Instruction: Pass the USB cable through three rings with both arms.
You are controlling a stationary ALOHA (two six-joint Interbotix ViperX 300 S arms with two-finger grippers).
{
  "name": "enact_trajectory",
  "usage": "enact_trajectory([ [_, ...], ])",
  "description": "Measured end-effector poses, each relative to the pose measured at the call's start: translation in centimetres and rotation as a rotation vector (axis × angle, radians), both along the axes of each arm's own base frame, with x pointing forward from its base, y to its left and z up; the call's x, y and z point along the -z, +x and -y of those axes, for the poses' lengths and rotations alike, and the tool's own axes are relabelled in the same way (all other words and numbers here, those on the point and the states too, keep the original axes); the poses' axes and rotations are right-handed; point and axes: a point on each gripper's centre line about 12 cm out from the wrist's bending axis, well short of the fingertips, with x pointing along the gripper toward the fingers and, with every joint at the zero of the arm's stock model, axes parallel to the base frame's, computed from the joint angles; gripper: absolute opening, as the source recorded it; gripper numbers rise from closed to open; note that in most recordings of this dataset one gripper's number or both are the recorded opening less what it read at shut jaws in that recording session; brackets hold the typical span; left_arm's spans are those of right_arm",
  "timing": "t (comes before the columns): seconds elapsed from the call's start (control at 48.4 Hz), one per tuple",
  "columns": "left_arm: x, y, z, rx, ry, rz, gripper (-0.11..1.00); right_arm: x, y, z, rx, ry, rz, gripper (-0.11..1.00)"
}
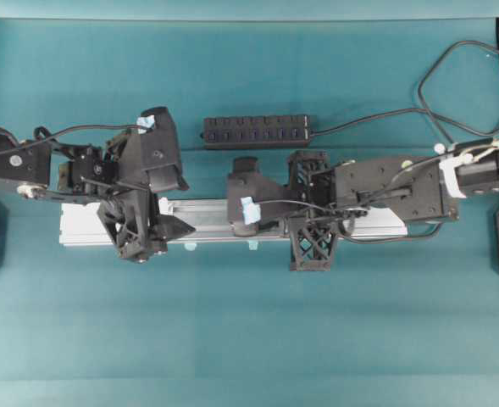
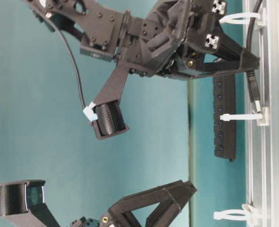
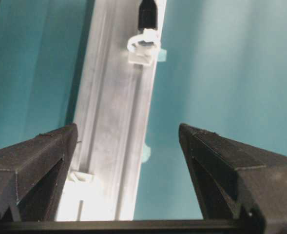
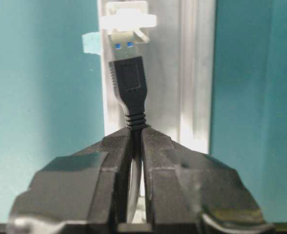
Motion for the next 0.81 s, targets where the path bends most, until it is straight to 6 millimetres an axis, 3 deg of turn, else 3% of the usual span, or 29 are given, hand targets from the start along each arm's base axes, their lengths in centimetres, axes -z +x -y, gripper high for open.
enact_trajectory([
  [0.806, 0.1, -0.1, 0.1, 0.003, 0.002, -0.003, 0.91, -1.5, 0.4, 0.1, 0.003, -0.001, 0.046, -0.07],
])
